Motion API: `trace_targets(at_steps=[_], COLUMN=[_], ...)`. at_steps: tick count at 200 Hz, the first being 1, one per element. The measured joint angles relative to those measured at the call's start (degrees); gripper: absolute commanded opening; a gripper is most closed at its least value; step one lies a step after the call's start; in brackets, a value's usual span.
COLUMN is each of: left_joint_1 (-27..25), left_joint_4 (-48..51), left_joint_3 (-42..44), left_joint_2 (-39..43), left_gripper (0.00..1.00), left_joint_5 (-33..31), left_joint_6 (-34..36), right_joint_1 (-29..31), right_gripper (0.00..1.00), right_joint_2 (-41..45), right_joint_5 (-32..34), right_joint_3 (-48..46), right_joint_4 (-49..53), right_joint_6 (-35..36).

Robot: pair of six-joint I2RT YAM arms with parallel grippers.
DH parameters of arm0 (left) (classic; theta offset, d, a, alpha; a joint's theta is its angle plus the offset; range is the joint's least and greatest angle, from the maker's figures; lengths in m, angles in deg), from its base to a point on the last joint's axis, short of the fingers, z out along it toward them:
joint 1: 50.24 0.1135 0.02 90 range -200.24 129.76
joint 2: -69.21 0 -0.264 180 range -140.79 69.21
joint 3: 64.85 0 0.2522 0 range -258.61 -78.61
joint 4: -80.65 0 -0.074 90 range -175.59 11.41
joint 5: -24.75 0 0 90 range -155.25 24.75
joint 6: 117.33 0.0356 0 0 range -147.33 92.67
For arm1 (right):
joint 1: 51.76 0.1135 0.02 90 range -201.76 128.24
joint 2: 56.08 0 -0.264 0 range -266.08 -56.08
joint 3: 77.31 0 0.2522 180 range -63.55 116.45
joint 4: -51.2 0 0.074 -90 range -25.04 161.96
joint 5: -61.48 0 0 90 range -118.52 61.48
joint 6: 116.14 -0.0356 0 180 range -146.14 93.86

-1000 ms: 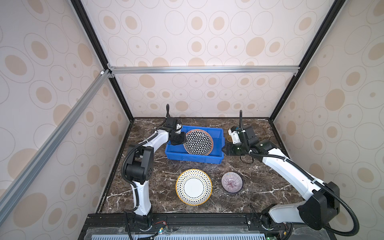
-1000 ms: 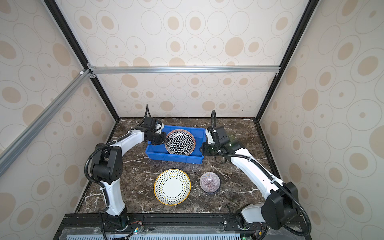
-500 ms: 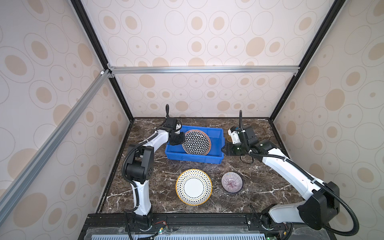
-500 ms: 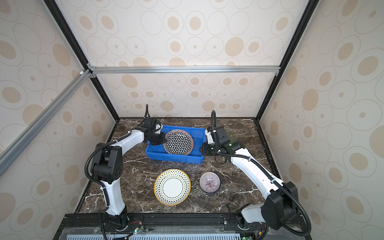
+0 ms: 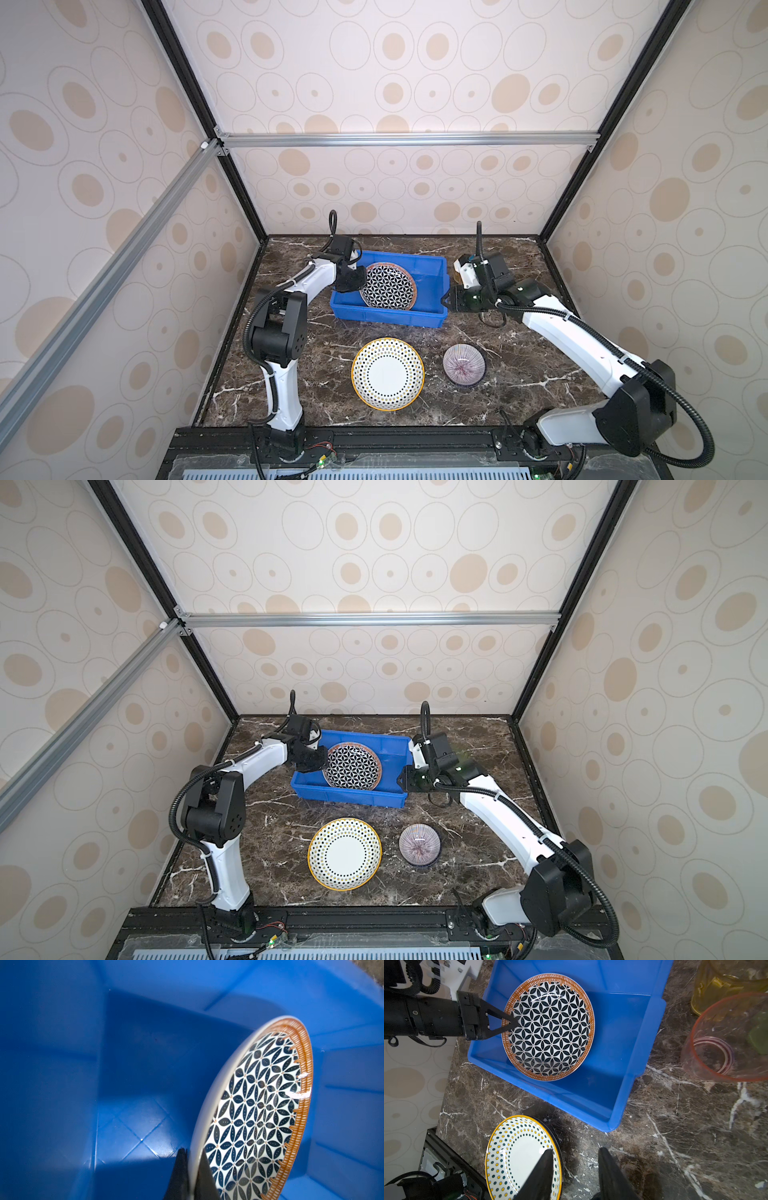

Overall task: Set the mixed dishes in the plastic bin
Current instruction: 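Set the plate flat in the bin and open the left gripper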

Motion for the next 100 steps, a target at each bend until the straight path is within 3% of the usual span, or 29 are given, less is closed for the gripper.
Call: trace_targets(at_steps=[54, 100], left_joint_1=[-0.2, -0.17], left_joint_4=[1.42, 1.55], left_joint_3=[-1.44, -1.9], left_joint_2=[-1.09, -1.2], left_gripper=[0.01, 0.08], left_joint_5=[-2.29, -3.98], left_joint_6=[-0.22, -0.52], right_joint_1=[0.0, 0.0], right_gripper=[0.39, 0.39], right_joint_2=[-1.66, -1.75], right_joint_5=[-1.36, -1.88], right_joint_3=[0.0, -0.09], right_joint_4=[-0.02, -0.11], right_joint_6=[-0.31, -0.92])
